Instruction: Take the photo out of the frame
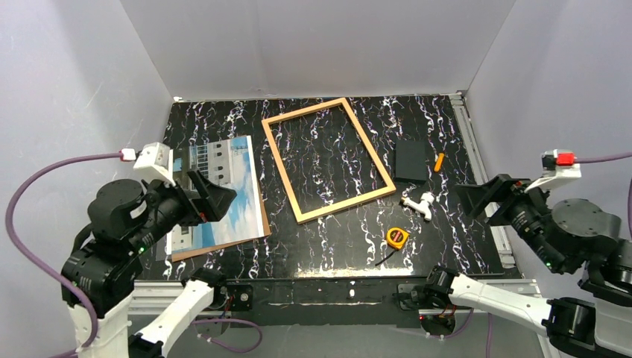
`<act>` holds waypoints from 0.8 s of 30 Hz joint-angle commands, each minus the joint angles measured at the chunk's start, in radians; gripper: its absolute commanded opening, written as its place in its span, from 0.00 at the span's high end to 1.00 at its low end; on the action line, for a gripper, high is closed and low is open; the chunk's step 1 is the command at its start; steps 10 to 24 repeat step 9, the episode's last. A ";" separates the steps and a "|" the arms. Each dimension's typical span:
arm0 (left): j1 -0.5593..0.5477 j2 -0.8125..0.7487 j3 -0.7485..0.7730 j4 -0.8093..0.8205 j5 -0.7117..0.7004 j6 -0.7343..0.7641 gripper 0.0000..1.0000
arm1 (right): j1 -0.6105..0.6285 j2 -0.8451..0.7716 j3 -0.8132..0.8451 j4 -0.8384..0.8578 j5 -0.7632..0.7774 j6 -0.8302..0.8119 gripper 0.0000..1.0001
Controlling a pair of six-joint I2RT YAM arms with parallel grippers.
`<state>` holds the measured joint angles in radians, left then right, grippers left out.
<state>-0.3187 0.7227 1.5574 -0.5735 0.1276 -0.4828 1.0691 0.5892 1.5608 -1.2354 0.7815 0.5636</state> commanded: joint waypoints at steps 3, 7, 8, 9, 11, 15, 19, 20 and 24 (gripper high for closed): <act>-0.005 0.010 0.039 -0.034 -0.040 0.011 0.02 | 0.003 0.006 0.075 0.062 0.066 -0.077 0.10; -0.005 0.022 0.027 -0.034 -0.026 0.002 0.02 | 0.003 -0.028 0.033 0.085 0.066 -0.095 0.10; -0.005 0.021 0.025 -0.033 -0.026 0.001 0.02 | 0.003 -0.024 0.036 0.061 0.081 -0.083 0.10; -0.005 0.020 0.021 -0.032 -0.026 0.001 0.02 | 0.003 -0.022 0.041 0.040 0.090 -0.070 0.10; -0.005 0.020 0.021 -0.032 -0.026 0.001 0.02 | 0.003 -0.022 0.041 0.040 0.090 -0.070 0.10; -0.005 0.020 0.021 -0.032 -0.026 0.001 0.02 | 0.003 -0.022 0.041 0.040 0.090 -0.070 0.10; -0.005 0.020 0.021 -0.032 -0.026 0.001 0.02 | 0.003 -0.022 0.041 0.040 0.090 -0.070 0.10; -0.005 0.020 0.021 -0.032 -0.026 0.001 0.02 | 0.003 -0.022 0.041 0.040 0.090 -0.070 0.10; -0.005 0.020 0.021 -0.032 -0.026 0.001 0.02 | 0.003 -0.022 0.041 0.040 0.090 -0.070 0.10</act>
